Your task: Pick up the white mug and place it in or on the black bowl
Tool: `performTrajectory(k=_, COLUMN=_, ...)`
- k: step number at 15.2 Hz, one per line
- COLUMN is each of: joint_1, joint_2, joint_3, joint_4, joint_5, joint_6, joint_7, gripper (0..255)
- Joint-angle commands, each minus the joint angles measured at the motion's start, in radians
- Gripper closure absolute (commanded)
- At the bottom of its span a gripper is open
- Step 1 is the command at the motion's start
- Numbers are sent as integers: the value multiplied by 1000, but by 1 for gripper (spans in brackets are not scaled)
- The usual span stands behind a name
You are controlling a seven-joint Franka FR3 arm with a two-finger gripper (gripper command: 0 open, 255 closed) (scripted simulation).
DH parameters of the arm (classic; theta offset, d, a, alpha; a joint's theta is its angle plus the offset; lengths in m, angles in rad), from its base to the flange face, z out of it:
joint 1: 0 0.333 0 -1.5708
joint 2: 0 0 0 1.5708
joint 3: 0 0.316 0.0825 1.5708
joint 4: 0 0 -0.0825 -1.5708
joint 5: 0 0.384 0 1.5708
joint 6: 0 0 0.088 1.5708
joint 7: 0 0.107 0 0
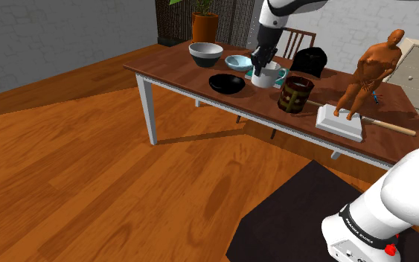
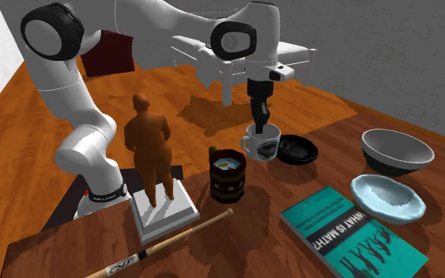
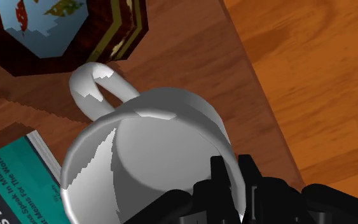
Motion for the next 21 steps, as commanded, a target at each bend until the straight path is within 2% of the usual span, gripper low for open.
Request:
performTrajectory(k=1, joint_1=0, joint_2=0, joint_3=0, joint_4=27, joint_5=0, joint_6=-27, joint_7=-2, gripper=255)
performTrajectory(k=7, joint_1=0, joint_2=1, joint_3=0, joint_4=108, joint_5=1, joint_6=-107, joint_7=-5, gripper=255)
performTrajectory(k=13, joint_1=35, joint_2=234, joint_3=34, joint_4=431, joint_5=-9, joint_6=-201, joint_7=59, gripper=255)
performTrajectory(k=18, joint_1=75, joint_2=483, joint_3=51, joint_4=815, joint_5=-29, joint_6=-339, joint_7=103, gripper=255)
performTrajectory(k=21, joint_1=74, joint_2=464, joint_3=50, joint_4=745, joint_5=-27, joint_6=-288, joint_7=105, gripper=255)
